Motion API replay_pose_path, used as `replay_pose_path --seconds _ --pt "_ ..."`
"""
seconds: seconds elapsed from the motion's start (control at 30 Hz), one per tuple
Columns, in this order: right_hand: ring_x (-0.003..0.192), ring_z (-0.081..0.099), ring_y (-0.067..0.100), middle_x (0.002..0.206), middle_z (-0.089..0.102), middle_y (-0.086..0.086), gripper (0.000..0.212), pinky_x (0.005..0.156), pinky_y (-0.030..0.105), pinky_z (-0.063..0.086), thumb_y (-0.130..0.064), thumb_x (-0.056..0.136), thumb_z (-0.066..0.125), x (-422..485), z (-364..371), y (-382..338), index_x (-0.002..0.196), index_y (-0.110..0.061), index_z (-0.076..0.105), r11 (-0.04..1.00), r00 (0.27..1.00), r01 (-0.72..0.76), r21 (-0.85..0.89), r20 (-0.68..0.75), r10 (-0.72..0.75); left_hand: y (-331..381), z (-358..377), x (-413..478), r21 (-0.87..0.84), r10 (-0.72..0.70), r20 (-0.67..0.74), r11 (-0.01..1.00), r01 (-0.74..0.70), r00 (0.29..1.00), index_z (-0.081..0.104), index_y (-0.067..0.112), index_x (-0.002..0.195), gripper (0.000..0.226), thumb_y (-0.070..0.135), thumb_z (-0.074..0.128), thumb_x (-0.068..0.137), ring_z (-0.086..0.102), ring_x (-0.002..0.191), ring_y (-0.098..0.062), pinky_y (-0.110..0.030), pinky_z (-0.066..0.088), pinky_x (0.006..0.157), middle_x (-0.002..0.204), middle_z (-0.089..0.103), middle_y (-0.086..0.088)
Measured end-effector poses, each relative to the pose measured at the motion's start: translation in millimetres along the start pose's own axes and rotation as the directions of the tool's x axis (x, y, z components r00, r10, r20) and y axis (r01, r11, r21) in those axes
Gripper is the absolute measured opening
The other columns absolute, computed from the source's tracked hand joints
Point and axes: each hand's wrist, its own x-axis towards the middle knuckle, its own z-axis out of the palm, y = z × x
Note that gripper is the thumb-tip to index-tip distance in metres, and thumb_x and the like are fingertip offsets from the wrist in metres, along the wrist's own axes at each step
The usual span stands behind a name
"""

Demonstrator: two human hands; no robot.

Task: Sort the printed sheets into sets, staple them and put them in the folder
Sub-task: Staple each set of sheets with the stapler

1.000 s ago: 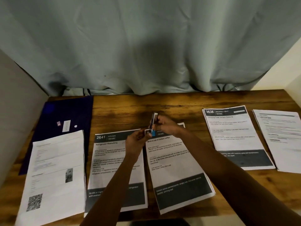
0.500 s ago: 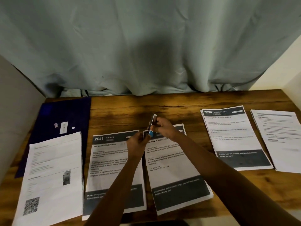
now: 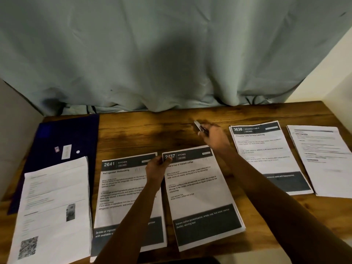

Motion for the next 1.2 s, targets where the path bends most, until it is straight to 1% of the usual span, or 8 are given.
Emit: replay_pose_path --seconds 0.17,0.4,0.53,0.63,0.8,0.9,1.07,1.2 --pt "0.088 0.063 0.022 0.098 0.064 0.009 0.031 0.073 0.03 0.053 -0.035 0.094 0.056 -9 19 42 0.114 -0.011 0.056 0.967 0.984 -0.179 -0.18 -0.036 0.176 2 5 1 -0.008 -0.012 -0.024 1.0 0.012 1.0 0.061 0.02 0.083 0.012 0.029 0.065 0.089 0.068 0.07 -0.016 -0.02 0.048 0.056 0.077 0.068 -0.002" --pt "0.086 0.063 0.021 0.096 0.066 0.008 0.025 0.07 0.027 0.052 -0.025 0.097 0.053 -14 36 70 0.117 -0.011 0.058 0.982 0.979 -0.145 -0.123 -0.164 0.124 1 11 2 -0.042 -0.042 -0.042 0.998 0.04 0.998 0.054 0.023 0.091 0.009 0.031 0.056 0.096 0.068 0.081 -0.026 -0.039 0.058 0.071 0.09 0.067 -0.01" --pt "0.112 0.054 0.028 0.117 0.061 0.012 0.03 0.093 0.035 0.047 -0.028 0.097 0.051 -12 39 79 0.122 -0.013 0.059 0.996 0.969 -0.092 -0.008 -0.229 0.088 4 10 4 -0.071 -0.043 -0.045 0.997 0.04 0.998 0.053 0.018 0.11 0.019 0.032 0.052 0.097 0.067 0.079 -0.022 -0.033 0.057 0.065 0.092 0.066 -0.008" --pt "0.116 0.05 0.026 0.119 0.058 0.013 0.03 0.096 0.035 0.042 -0.026 0.099 0.046 -24 41 78 0.121 -0.011 0.058 0.986 0.946 0.011 0.165 -0.32 0.043 6 9 8 -0.136 -0.094 -0.033 0.987 0.089 0.995 0.051 0.019 0.117 0.025 0.033 0.052 0.097 0.068 0.085 -0.027 -0.043 0.059 0.074 0.095 0.066 -0.01" --pt "0.098 0.062 0.013 0.111 0.062 -0.001 0.036 0.08 0.021 0.05 -0.031 0.101 0.038 -59 39 68 0.13 -0.011 0.048 0.939 0.989 0.047 0.339 -0.151 0.006 10 6 11 -0.191 -0.102 -0.018 0.977 0.097 0.995 0.051 0.014 0.125 0.033 0.032 0.052 0.097 0.066 0.095 -0.029 -0.05 0.055 0.085 0.109 0.064 -0.012" --pt "0.095 0.061 0.003 0.11 0.06 -0.008 0.055 0.075 0.011 0.049 -0.052 0.097 0.029 -80 39 60 0.13 -0.011 0.045 0.856 0.989 0.099 0.508 -0.143 -0.03 15 8 13 -0.195 -0.125 -0.037 0.974 0.116 0.991 0.049 0.015 0.128 0.036 0.032 0.052 0.097 0.063 0.1 -0.029 -0.049 0.053 0.089 0.113 0.06 -0.011" --pt "0.104 0.06 0.019 0.114 0.06 0.005 0.028 0.086 0.029 0.05 -0.019 0.1 0.046 -93 49 62 0.126 -0.009 0.049 0.875 0.983 -0.138 0.463 -0.045 0.179 19 13 17 -0.099 -0.061 -0.079 0.994 0.053 0.995 0.052 0.016 0.106 0.015 0.029 0.052 0.098 0.065 0.092 -0.029 -0.042 0.055 0.08 0.105 0.064 -0.014" --pt "0.108 0.059 0.029 0.118 0.061 0.016 0.025 0.092 0.035 0.047 -0.008 0.098 0.048 -102 54 52 0.121 -0.004 0.054 0.87 0.935 -0.299 0.393 -0.062 0.349 24 17 11 0.077 0.061 -0.077 0.996 -0.055 0.995 0.047 0.008 0.126 0.032 0.022 0.051 0.098 0.059 0.109 -0.032 -0.035 0.046 0.083 0.112 0.059 -0.013"
